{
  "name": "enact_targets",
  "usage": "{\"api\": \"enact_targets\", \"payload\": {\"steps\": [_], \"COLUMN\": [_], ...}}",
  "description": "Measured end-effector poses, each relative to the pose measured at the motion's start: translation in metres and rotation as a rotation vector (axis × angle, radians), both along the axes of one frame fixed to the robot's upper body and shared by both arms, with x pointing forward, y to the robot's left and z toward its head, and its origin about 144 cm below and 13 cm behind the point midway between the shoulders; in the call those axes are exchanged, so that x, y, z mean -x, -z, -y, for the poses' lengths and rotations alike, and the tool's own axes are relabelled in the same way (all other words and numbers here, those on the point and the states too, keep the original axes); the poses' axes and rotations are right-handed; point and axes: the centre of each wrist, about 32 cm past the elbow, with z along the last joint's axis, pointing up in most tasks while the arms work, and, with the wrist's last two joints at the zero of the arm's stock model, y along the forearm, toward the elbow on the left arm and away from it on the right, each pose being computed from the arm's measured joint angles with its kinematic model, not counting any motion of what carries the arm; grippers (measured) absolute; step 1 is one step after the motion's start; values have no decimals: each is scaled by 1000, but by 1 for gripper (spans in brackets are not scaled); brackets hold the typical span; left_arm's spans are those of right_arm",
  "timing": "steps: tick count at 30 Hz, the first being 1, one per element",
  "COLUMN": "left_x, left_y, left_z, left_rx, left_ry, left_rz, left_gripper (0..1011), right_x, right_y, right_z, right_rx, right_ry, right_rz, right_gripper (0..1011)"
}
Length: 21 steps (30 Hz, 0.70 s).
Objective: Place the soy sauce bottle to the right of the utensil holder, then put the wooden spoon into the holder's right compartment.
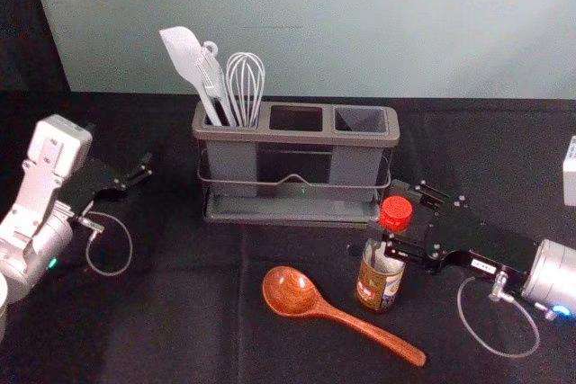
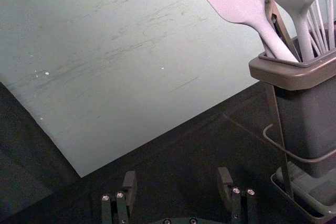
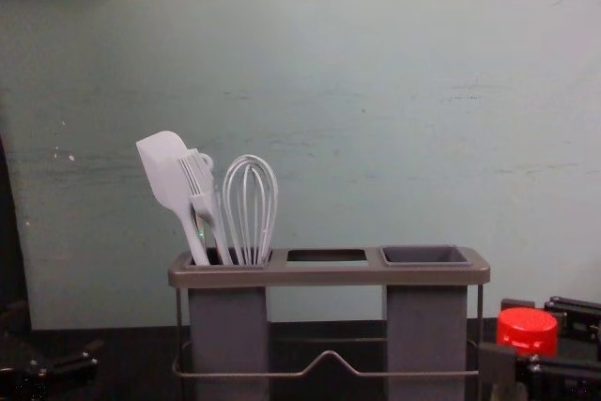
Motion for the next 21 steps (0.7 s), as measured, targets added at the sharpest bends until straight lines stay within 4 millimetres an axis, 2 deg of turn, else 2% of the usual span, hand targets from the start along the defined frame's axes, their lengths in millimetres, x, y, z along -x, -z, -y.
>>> {"api": "enact_targets", "payload": {"steps": [1, 4, 5, 7, 8, 13, 21], "left_x": [0, 0, 0, 0, 0, 0, 0], "left_y": [0, 0, 0, 0, 0, 0, 0], "left_z": [0, 0, 0, 0, 0, 0, 0], "left_rx": [0, 0, 0, 0, 0, 0, 0], "left_ry": [0, 0, 0, 0, 0, 0, 0], "left_rz": [0, 0, 0, 0, 0, 0, 0], "left_gripper": [1005, 1005, 1005, 1005, 1005, 1005, 1005], "right_x": [0, 0, 0, 0, 0, 0, 3], "right_y": [0, 0, 0, 0, 0, 0, -2], "right_z": [0, 0, 0, 0, 0, 0, 2], "right_rx": [0, 0, 0, 0, 0, 0, -33], "right_ry": [0, 0, 0, 0, 0, 0, -11], "right_rz": [0, 1, 1, 1, 1, 1, 15], "right_gripper": [768, 713, 653, 596, 596, 399, 386]}}
